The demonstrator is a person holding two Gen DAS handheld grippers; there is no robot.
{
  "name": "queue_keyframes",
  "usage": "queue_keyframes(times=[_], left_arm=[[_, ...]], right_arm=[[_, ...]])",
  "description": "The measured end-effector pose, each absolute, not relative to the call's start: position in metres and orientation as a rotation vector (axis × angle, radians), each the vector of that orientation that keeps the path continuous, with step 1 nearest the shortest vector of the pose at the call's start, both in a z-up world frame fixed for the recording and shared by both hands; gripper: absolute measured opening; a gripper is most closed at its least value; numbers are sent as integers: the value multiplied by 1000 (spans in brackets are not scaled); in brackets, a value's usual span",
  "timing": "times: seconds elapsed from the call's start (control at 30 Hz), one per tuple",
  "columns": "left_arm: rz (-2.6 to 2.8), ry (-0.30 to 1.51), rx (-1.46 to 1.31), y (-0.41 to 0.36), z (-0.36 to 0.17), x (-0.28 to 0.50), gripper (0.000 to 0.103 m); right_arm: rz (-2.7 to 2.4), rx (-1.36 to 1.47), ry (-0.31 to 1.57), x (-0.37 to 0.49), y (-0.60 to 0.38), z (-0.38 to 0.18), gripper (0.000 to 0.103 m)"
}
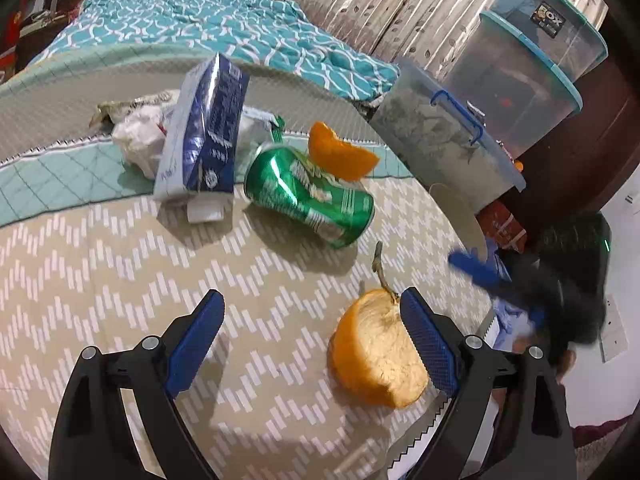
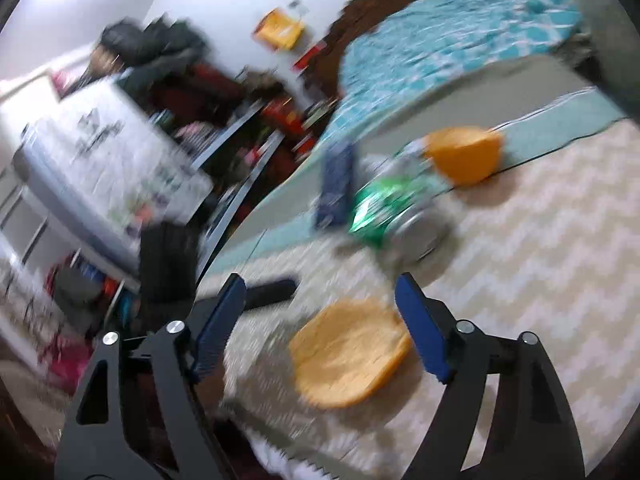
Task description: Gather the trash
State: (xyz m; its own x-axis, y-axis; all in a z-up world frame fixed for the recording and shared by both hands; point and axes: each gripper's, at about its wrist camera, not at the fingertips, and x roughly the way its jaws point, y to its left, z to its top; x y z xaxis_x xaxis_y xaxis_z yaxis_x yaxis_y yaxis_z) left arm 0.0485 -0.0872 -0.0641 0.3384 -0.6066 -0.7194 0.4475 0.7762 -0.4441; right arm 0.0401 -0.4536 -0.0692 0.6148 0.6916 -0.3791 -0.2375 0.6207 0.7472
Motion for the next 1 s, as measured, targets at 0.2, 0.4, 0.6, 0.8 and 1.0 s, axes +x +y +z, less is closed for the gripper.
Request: queue_keyframes(times=[0.2, 0.4, 0.6, 0.8, 1.0], left_arm=[[-732, 1029, -135, -100, -68, 38, 85], [-761, 1069, -91, -116, -75, 28, 85], [-806, 1072, -25, -137, -76, 11, 91], [-808, 1103, 48, -165, -93, 4, 74], [-827, 1075, 67, -170, -87, -1, 38]], right_arm=[[434, 934, 796, 109, -494, -111, 70], [378, 929, 838, 171, -485, -124, 70], [345, 853, 849, 189, -472, -128, 70], [361, 823, 886, 191, -469, -134, 30], [359, 824, 871, 177, -470, -132, 19]])
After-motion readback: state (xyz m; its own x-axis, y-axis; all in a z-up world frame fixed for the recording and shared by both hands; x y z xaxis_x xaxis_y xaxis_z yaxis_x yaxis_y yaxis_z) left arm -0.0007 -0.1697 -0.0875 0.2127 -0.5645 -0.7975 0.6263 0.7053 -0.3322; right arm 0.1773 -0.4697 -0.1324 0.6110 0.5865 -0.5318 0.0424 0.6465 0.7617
